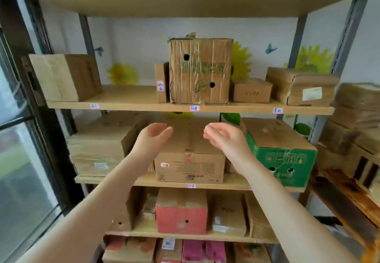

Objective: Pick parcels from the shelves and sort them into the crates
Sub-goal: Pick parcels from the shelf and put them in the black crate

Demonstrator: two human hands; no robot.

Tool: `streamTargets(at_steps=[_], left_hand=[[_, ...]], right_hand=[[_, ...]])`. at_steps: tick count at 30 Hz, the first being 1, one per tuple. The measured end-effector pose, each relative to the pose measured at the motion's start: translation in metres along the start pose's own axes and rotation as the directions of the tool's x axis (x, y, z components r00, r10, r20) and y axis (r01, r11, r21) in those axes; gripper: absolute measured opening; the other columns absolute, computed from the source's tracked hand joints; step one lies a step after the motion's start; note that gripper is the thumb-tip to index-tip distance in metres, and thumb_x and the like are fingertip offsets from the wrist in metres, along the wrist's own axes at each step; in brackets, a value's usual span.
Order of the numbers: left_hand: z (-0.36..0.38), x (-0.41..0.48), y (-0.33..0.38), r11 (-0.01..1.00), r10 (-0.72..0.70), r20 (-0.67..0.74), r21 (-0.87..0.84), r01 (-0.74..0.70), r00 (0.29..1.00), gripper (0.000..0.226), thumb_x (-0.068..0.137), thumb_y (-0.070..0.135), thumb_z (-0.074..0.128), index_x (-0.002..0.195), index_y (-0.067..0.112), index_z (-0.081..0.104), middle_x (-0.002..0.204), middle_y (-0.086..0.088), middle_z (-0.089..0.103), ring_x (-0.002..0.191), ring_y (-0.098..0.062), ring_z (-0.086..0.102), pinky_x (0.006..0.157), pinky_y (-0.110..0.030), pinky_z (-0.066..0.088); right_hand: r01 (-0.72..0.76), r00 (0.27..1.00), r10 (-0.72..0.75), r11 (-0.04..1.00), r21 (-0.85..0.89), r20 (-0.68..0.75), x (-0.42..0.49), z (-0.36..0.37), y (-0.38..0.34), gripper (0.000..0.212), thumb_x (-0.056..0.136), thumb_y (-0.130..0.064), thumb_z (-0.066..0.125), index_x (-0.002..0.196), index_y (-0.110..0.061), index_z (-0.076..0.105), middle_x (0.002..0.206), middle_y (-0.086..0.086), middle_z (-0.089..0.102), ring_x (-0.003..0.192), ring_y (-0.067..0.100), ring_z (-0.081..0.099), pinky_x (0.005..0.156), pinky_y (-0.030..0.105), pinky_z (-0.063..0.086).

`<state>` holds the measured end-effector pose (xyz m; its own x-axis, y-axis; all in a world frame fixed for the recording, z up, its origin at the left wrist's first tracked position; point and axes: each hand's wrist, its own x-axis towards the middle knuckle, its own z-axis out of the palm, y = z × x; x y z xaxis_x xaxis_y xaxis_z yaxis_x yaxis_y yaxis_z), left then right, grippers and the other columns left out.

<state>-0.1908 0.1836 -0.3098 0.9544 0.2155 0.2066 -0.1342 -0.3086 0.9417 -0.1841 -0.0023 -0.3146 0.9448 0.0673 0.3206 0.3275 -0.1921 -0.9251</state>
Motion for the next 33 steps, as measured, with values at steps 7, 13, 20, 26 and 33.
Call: streamTargets(at_steps=[7,13,20,26,33], left_hand=[[-0.049,0.080,0.002,0.998,0.056,-0.027,0.001,-0.056,0.998,0.042,0.090,0.031,0.056,0.128,0.012,0.052,0.124,-0.005,0.058,0.114,-0.020,0.054,0.101,-0.035,0.043],[-0.051,0.165,-0.001,0.981,0.127,-0.049,0.156,-0.118,0.991,0.050,0.087,0.026,0.061,0.132,0.009,0.048,0.129,-0.008,0.056,0.116,-0.021,0.053,0.087,-0.025,0.038],[-0.034,0.240,-0.007,0.877,0.158,0.081,0.446,-0.178,0.984,0.065,0.083,0.040,0.063,0.136,0.008,0.043,0.138,-0.008,0.048,0.124,-0.022,0.047,0.092,-0.027,0.038],[-0.037,0.263,-0.020,0.847,0.225,0.173,0.451,-0.280,0.959,0.039,0.086,0.035,0.060,0.116,0.011,0.062,0.119,-0.006,0.060,0.106,-0.020,0.055,0.077,-0.024,0.039],[-0.053,0.279,-0.030,0.837,0.326,0.284,0.357,-0.415,0.902,0.025,0.088,0.028,0.058,0.106,0.012,0.067,0.110,-0.006,0.064,0.092,-0.016,0.056,0.072,-0.024,0.041]], right_hand=[[0.150,0.989,-0.147,0.981,-0.125,0.031,0.080,0.058,-0.040,0.031,0.090,-0.030,0.056,0.116,-0.012,0.059,0.112,0.005,0.066,0.109,0.016,0.060,0.100,0.038,0.047],[0.355,0.930,-0.365,0.852,-0.385,0.051,0.177,0.107,-0.084,0.037,0.095,-0.022,0.049,0.127,-0.004,0.052,0.129,0.008,0.057,0.119,0.017,0.053,0.094,0.019,0.038],[0.332,0.919,-0.352,0.452,-0.828,0.176,0.270,0.158,-0.113,0.022,0.096,-0.011,0.039,0.082,-0.001,0.052,0.114,0.021,0.053,0.104,0.034,0.051,0.077,0.031,0.036],[0.205,0.964,-0.223,0.258,-0.944,0.148,0.296,0.173,-0.104,0.035,0.092,-0.007,0.046,0.058,-0.007,0.035,0.070,0.008,0.046,0.080,0.031,0.050,0.058,0.028,0.035],[0.079,0.980,-0.199,0.295,-0.952,0.020,0.295,0.197,-0.108,0.023,0.091,-0.010,0.048,0.110,-0.004,0.059,0.107,0.012,0.065,0.099,0.034,0.060,0.082,0.040,0.051]])
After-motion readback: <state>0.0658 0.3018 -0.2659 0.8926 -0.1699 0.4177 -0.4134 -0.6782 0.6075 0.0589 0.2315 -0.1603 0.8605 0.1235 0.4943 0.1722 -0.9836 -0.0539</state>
